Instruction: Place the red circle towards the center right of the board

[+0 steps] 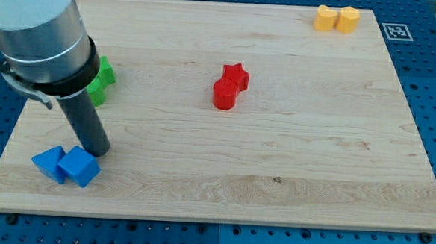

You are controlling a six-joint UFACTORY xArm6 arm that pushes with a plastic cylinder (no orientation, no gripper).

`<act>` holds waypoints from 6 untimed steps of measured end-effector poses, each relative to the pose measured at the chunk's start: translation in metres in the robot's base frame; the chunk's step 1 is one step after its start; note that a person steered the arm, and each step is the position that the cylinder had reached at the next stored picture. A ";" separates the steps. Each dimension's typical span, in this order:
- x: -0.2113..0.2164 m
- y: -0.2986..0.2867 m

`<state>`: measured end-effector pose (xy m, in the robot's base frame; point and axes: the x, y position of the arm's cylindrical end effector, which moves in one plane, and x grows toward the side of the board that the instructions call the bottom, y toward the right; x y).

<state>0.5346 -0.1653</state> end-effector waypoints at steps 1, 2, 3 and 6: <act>-0.028 0.031; -0.034 0.055; -0.055 0.080; -0.112 0.225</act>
<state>0.4222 0.0600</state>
